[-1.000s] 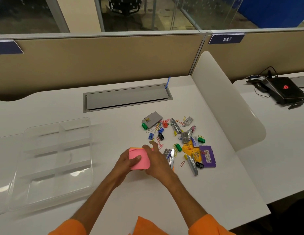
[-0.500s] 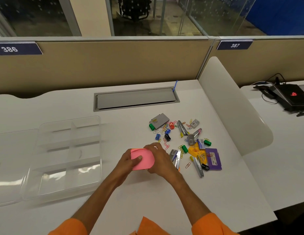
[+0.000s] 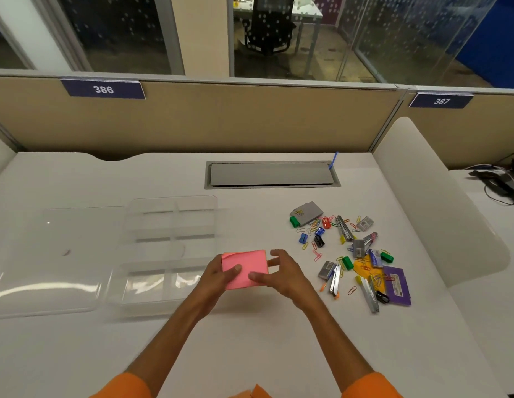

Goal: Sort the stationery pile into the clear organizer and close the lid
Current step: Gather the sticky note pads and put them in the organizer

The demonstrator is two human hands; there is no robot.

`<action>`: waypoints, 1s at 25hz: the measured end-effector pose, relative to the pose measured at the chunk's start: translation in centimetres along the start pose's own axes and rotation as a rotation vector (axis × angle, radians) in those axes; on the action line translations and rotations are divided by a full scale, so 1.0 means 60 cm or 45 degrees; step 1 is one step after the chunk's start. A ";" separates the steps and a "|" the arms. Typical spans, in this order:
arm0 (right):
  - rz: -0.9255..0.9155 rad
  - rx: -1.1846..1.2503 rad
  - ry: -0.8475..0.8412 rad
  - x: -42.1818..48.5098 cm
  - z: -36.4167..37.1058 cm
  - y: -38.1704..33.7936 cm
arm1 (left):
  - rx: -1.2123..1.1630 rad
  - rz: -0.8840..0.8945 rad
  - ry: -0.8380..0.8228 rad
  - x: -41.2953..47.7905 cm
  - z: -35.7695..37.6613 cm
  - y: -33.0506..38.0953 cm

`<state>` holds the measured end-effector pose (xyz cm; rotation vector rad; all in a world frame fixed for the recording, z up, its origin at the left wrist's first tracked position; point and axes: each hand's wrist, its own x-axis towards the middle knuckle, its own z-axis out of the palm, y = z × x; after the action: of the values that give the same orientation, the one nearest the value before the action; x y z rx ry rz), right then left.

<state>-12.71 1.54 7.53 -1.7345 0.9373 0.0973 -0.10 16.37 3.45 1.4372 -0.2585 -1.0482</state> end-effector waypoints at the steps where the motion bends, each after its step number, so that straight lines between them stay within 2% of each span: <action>1: 0.031 0.116 0.013 0.001 0.012 -0.004 | -0.003 0.001 0.019 -0.008 -0.017 0.003; 5: 0.035 0.274 -0.054 -0.003 0.064 -0.038 | -0.018 0.019 0.065 -0.041 -0.081 0.011; 11: 0.066 0.282 -0.077 -0.003 0.152 -0.096 | -0.026 0.074 0.133 -0.083 -0.172 0.038; 18: 0.135 0.374 0.107 0.010 0.255 -0.139 | 0.438 0.365 0.552 -0.092 -0.318 0.053; 25: 0.122 0.172 0.216 0.014 0.346 -0.169 | 0.726 0.477 0.591 -0.063 -0.404 0.014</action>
<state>2.00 19.32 6.89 -1.5912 1.1260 -0.0507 15.37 35.30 1.18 1.9985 -0.4897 -0.3190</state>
